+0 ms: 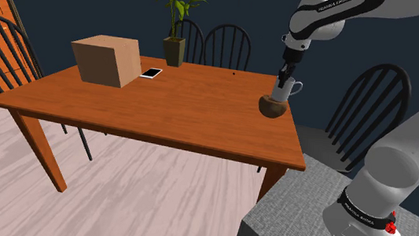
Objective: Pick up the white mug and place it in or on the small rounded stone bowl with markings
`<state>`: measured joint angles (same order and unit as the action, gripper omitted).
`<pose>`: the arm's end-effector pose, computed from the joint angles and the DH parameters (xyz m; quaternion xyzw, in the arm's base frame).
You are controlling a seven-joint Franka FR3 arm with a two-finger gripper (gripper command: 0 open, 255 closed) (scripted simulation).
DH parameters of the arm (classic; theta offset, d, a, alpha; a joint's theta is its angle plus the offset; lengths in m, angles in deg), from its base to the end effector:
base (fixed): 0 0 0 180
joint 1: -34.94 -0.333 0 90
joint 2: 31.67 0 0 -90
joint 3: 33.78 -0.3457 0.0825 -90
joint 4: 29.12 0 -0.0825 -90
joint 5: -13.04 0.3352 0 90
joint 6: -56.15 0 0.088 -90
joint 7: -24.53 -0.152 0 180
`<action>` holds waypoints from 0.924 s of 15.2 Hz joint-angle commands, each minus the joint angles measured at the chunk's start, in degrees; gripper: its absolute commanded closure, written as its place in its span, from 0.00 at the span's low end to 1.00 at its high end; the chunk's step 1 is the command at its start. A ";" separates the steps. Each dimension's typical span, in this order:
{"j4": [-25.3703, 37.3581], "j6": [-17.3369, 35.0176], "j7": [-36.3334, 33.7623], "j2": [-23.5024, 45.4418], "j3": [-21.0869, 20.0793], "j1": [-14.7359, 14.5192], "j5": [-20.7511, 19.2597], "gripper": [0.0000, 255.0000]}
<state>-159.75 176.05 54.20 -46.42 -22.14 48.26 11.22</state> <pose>0.3856 -0.1872 0.4683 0.9981 0.0509 0.0344 0.0045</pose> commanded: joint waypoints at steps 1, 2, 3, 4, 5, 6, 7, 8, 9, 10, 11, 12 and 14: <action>0.00 0.01 0.00 0.00 0.00 0.00 0.00 1.00; 0.00 0.01 0.00 0.00 0.00 0.00 0.00 0.00; 0.00 0.01 0.00 0.00 0.00 0.00 0.00 0.00; 0.00 0.01 0.00 0.00 0.00 0.00 0.00 0.00; 0.00 0.01 0.00 0.00 0.00 0.00 0.00 0.00; 0.00 0.01 0.00 0.00 0.00 0.00 0.00 0.00; 0.00 0.01 0.00 0.00 0.00 0.00 0.00 0.00; 1.29 -1.97 -0.09 -0.70 -0.09 0.02 -0.10 0.00; 2.65 -3.94 -0.17 -1.32 -0.18 0.03 -0.18 0.00; 4.08 -5.90 -0.23 -1.85 -0.26 0.04 -0.24 0.00; 5.26 -7.43 -0.27 -2.22 -0.33 0.04 -0.28 0.00; 5.26 -7.43 -0.27 -2.22 -0.33 0.04 -0.28 0.00; 5.25 -7.43 -0.27 -2.22 -0.33 0.04 -0.28 0.00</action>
<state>-154.66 168.87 53.88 -48.59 -22.50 48.27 10.95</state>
